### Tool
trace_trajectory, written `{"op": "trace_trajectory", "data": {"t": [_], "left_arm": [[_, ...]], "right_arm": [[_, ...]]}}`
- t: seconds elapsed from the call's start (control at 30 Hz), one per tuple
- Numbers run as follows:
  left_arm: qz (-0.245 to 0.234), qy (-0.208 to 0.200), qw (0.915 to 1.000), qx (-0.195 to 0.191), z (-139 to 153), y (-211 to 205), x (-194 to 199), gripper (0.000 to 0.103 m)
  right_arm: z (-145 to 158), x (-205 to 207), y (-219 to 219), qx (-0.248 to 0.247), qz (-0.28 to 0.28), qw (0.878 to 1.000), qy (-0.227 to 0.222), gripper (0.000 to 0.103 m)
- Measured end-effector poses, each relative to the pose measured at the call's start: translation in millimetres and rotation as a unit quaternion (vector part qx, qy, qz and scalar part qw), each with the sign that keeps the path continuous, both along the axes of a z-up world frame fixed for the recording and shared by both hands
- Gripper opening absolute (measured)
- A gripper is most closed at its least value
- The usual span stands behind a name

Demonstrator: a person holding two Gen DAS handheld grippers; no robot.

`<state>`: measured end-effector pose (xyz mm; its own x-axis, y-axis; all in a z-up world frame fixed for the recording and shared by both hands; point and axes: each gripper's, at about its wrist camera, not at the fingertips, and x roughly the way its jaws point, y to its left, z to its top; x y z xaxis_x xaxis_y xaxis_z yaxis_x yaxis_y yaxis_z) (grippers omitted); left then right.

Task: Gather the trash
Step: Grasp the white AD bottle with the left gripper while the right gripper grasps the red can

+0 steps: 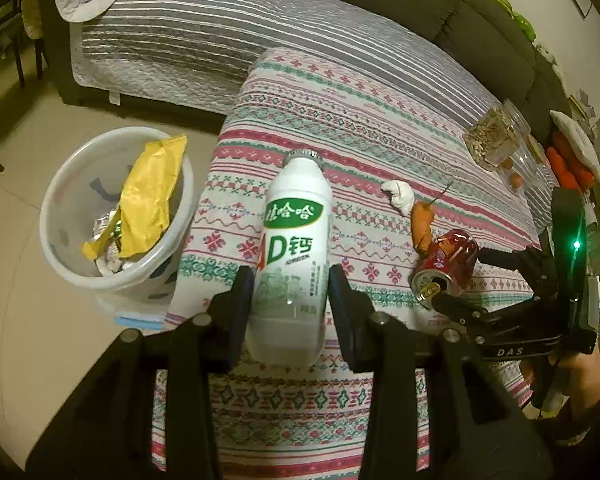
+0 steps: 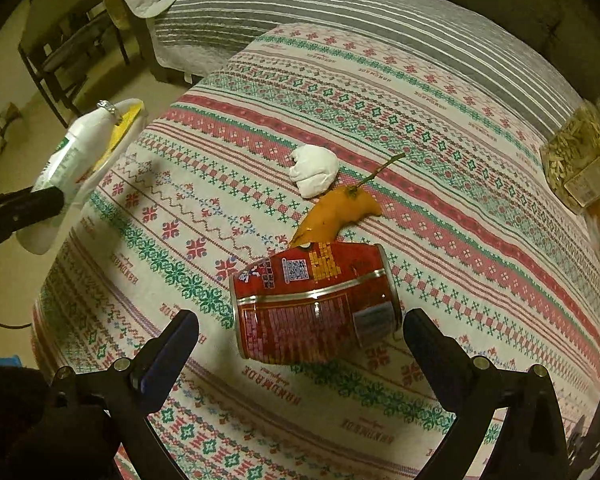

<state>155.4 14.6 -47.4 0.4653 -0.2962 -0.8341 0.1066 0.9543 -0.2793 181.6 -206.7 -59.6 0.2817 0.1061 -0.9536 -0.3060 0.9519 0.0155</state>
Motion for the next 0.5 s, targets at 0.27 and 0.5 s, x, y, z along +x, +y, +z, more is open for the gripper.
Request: {"op": "trace_trajectory", "data": {"t": [0.27,0.5], "left_arm": [[0.014,-0.004,0.9999,-0.009,2,13,1,0.040],[0.031,-0.006,0.9994,-0.017,4,28,6,0.040]], "right_arm": [[-9,10,1,-0.013,-0.012,1.000,0.010,0.100],[-12,17,-10,-0.001,-0.033,0.999,0.018,0.091]]}}
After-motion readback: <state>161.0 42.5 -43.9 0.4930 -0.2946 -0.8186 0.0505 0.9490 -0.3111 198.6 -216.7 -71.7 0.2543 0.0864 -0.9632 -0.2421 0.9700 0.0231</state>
